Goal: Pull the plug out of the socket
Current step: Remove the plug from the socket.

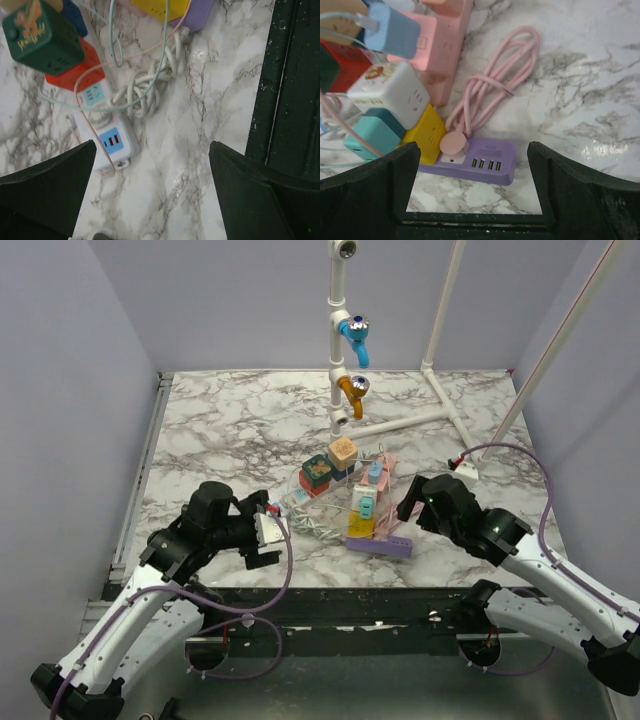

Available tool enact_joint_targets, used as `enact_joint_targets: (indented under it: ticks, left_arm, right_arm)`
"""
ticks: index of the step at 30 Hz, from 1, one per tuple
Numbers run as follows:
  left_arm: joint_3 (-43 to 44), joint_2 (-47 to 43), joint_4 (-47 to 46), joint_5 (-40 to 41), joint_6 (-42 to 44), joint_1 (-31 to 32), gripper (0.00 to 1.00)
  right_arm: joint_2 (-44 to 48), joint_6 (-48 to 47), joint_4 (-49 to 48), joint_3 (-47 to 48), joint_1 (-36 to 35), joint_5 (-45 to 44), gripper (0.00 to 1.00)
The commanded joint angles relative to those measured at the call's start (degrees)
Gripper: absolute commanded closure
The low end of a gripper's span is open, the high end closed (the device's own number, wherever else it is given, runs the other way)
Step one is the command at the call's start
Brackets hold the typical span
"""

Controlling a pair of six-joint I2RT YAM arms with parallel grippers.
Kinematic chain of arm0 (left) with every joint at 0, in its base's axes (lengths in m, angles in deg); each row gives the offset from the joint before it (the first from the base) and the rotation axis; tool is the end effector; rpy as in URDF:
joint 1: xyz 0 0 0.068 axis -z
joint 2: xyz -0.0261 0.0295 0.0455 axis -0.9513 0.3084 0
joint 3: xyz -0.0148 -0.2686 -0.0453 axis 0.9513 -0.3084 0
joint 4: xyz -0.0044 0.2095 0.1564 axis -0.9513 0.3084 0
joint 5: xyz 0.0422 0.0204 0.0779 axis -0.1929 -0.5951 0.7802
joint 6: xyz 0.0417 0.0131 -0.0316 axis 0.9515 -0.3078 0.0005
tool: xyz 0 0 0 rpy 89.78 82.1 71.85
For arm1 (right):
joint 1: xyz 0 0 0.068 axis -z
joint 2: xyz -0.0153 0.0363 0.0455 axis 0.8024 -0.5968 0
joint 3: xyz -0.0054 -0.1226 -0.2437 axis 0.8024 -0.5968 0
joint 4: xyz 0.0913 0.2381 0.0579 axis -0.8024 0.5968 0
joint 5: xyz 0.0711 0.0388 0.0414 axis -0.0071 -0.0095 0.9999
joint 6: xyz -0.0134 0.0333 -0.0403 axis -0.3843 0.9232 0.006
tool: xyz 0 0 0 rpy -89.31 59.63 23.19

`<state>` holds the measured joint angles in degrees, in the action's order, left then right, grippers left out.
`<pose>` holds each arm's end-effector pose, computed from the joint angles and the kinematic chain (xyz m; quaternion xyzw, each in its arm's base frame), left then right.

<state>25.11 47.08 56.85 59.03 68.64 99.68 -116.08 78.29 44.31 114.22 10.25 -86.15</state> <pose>0.1083 -0.0773 0.2767 0.5671 0.6743 -0.2048 0.4264 0.1331 0.1026 0.2863 0.1304 0.8950 0.1139 0.4112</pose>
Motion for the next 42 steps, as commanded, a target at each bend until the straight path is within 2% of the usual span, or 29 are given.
enact_joint_targets:
  ticks: [1, 7, 10, 13, 16, 19, 22, 29, 33, 35, 38, 42]
  left_arm:
    - [-0.6, -0.4, -9.7, 0.5, 9.0, 8.0, 0.01]
    - [-2.7, 4.9, -20.0, 3.4, 12.4, 14.7, 0.01]
    - [-2.5, 8.0, -24.4, 4.1, 13.3, 15.5, 0.02]
    - [-0.4, 11.7, -24.6, 5.0, 13.8, 15.6, 0.02]
    - [-0.9, 12.8, -27.6, 9.7, 10.0, 14.9, 0.01]
    - [2.1, 14.4, -24.8, 9.9, 1.5, 9.8, 0.01]
    - [5.3, 16.0, -20.5, 8.0, -5.7, 4.1, 0.01]
    - [5.1, 15.0, -13.0, 2.1, -5.6, -9.0, 0.02]
    - [6.4, 15.5, -10.5, -2.7, -7.4, -17.3, 0.02]
    - [8.1, 16.5, -8.3, -4.7, -8.0, -21.2, 0.01]
    - [9.8, 17.2, -6.1, -6.9, -8.9, -25.0, 0.02]
    - [11.7, 17.7, -0.6, -9.4, -5.4, -27.0, 0.01]
  right_arm:
    - [0.1, 9.8, 0.0, -5.4, -0.3, 7.0, 0.03]
    - [0.0, 16.3, -6.2, -13.7, -0.3, 12.7, 0.03]
    - [0.4, 18.4, -5.6, -14.9, -0.4, 10.8, 0.02]
    - [1.5, 18.2, -6.9, -16.3, -0.3, 10.7, 0.02]
    - [1.1, 17.8, -7.9, -16.8, -0.3, 11.0, 0.02]
    - [0.0, 14.9, -5.9, -13.4, -0.3, 7.4, 0.02]
    - [-0.2, 8.7, -4.0, -5.6, -0.4, 1.6, 0.02]
    - [-5.9, -6.1, -7.7, 9.7, -0.4, -3.5, 0.07]
    - [-12.4, -12.6, -16.1, 16.7, -1.7, -1.9, 0.14]
    - [-18.0, -15.1, -18.5, 20.8, -4.7, -1.3, 0.18]
    - [-27.9, -20.2, -21.3, 27.7, -13.8, -4.5, 0.21]
    - [-40.8, -23.3, -23.0, 35.1, -20.2, -2.5, 0.22]
